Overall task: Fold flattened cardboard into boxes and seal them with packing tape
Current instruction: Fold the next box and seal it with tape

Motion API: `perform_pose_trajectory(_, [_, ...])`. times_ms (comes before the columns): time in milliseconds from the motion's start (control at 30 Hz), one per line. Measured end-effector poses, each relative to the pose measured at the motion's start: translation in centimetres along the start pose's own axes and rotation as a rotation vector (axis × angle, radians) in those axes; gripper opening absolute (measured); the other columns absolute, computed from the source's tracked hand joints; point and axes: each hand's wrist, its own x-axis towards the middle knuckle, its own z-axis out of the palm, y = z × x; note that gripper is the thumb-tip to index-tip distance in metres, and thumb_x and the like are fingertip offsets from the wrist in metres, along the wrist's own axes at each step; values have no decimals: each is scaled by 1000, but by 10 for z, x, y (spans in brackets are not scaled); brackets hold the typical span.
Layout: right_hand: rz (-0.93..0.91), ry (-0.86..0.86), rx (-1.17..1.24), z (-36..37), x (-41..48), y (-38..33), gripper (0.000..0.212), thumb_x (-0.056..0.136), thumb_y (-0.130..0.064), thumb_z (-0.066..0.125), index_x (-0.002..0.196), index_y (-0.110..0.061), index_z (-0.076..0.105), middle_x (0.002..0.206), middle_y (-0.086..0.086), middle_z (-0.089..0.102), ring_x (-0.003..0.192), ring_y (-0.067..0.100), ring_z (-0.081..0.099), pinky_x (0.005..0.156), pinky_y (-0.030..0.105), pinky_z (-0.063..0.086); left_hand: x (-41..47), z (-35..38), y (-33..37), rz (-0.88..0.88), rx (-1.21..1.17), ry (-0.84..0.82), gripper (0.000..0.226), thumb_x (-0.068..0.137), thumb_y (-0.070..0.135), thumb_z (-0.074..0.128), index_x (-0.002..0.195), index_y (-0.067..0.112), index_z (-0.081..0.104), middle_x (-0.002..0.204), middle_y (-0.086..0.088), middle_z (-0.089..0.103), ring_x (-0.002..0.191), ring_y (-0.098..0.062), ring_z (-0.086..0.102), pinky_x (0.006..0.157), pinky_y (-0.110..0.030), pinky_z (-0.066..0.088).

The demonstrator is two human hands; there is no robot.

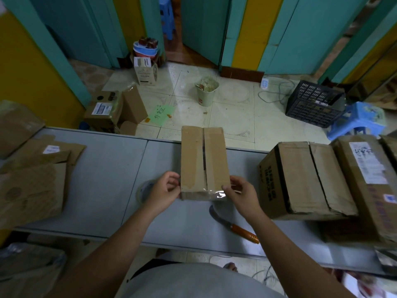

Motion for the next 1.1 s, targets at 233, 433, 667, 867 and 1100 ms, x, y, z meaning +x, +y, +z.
perform_pose_trajectory(233, [-130, 7, -134, -10, 2, 2, 51, 93, -41, 76, 138, -22, 60, 132, -8, 61, 120, 10, 58, 101, 32, 51, 2, -19, 1, 185, 324, 116, 29, 100, 14, 66, 110, 41, 63, 109, 19, 67, 100, -2, 67, 83, -30, 55])
perform_pose_trajectory(433, [-576, -156, -603, -4, 14, -11, 37, 86, -39, 82, 120, -26, 77, 124, -9, 65, 119, 18, 51, 100, 41, 45, -2, 14, 32, 705, 700, -54, 20, 94, 45, 75, 111, 36, 70, 117, 22, 57, 116, -3, 48, 97, -32, 41])
perform_pose_trajectory(667, [-739, -114, -717, 0, 17, 1, 29, 88, -35, 79, 113, -20, 79, 114, 0, 72, 108, 30, 61, 84, 48, 51, 1, 21, 24, 862, 792, -107, 19, 101, 36, 68, 113, 24, 76, 111, 10, 68, 114, -15, 58, 96, -40, 47])
perform_pose_trajectory(867, [-713, -164, -652, -9, 13, 11, 38, 92, -17, 77, 129, -19, 74, 133, 0, 71, 126, 27, 59, 100, 47, 54, 0, 7, 10, 868, 726, -157, 28, 97, 18, 77, 125, 15, 78, 125, 1, 76, 120, -18, 66, 106, -38, 53])
perform_pose_trajectory(1100, [-676, -193, -583, -11, 6, 13, 63, 84, 11, 76, 140, -17, 66, 147, 2, 60, 140, 14, 44, 120, 33, 38, -4, 2, 6, 884, 729, -136, 53, 81, -14, 82, 128, 8, 74, 133, -8, 72, 125, -26, 69, 112, -50, 49])
